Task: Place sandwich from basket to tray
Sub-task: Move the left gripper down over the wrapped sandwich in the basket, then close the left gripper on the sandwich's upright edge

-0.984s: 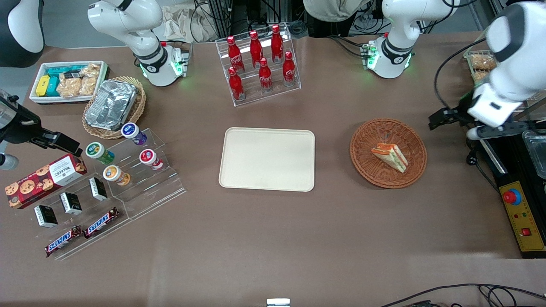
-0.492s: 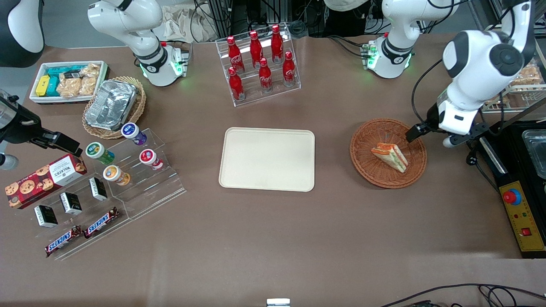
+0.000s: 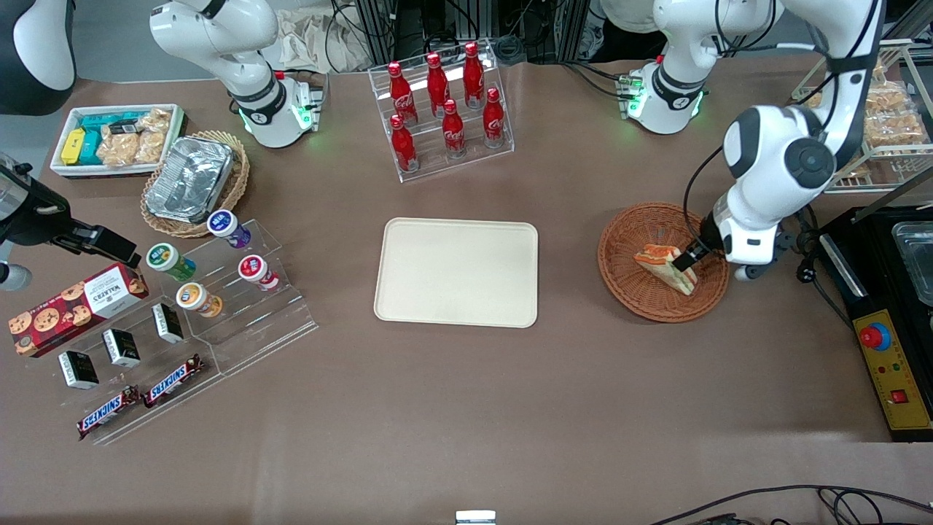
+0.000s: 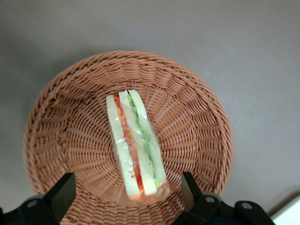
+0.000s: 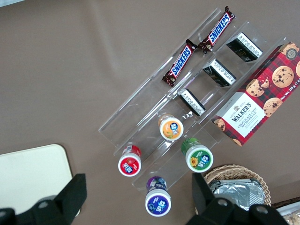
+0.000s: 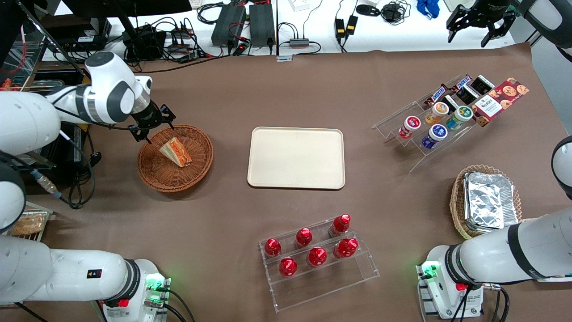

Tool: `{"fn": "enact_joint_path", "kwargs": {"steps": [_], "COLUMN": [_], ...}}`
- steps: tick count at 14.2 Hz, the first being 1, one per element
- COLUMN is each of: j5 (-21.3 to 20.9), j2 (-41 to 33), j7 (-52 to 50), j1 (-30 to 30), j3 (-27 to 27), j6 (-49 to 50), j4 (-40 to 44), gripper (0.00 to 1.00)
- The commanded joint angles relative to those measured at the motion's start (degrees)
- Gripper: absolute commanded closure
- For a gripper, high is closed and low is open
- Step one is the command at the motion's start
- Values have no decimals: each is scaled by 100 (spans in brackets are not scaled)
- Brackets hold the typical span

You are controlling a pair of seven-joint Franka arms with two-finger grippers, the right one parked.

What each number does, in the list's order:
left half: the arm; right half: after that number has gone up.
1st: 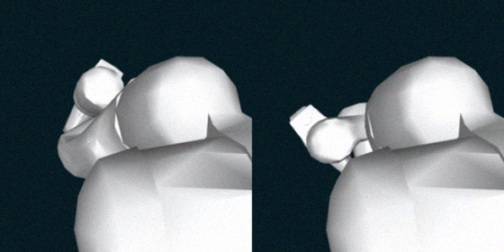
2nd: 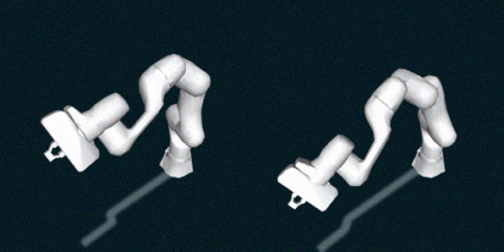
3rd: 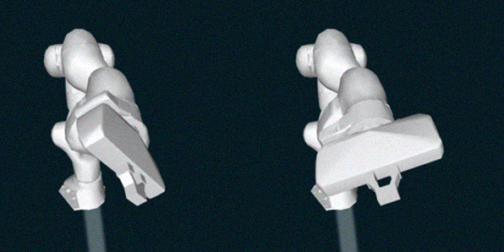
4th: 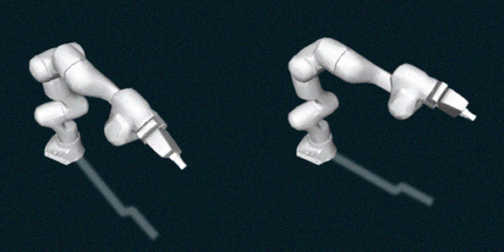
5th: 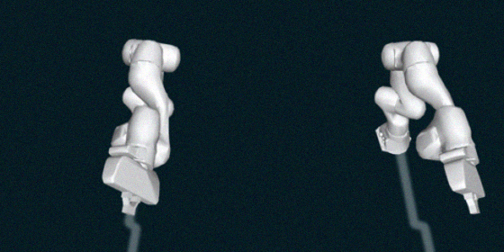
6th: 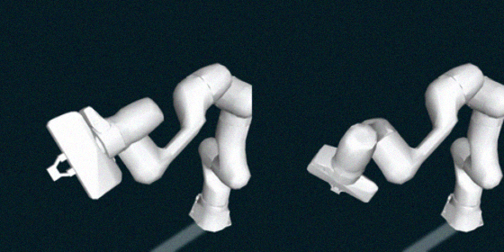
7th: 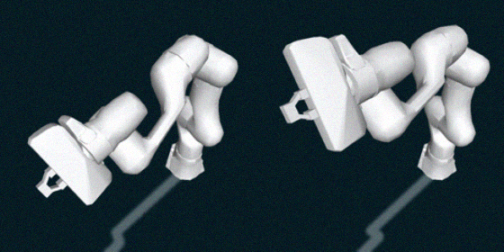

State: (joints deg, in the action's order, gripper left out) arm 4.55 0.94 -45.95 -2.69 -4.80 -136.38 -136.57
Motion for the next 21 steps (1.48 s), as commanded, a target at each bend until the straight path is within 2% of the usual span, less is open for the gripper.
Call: {"fn": "enact_joint_path", "kwargs": {"steps": [1,5,9,10,12,14,15,16,18,19,21], "j5": [-50,-42,-50,-50,-77,-129,-156,-156,-200,-296,-314], "j2": [11,291,327,354,398,511,538,547,512,469,189], "j7": [-457,-1028,-1073,-1073,-1073,-1082,-1169,-1257,-1258,-1258,-1258], "j1": [-39,-364,-408,-408,-417,-408,-408,-417,-417,-408,-338], "j3": [-3,5,6,14,14,23,23,23,23,23,32], "j6": [-624,-846,-934,-934,-995,-1161,-1206,-1206,-1198,-1163,-692], "j4": [-378,-301,-335,-327,-309,-327,-327,-327,-327,-318,-82], "gripper": [0,0,0,1,13,14,22,39,89,100,100]}}
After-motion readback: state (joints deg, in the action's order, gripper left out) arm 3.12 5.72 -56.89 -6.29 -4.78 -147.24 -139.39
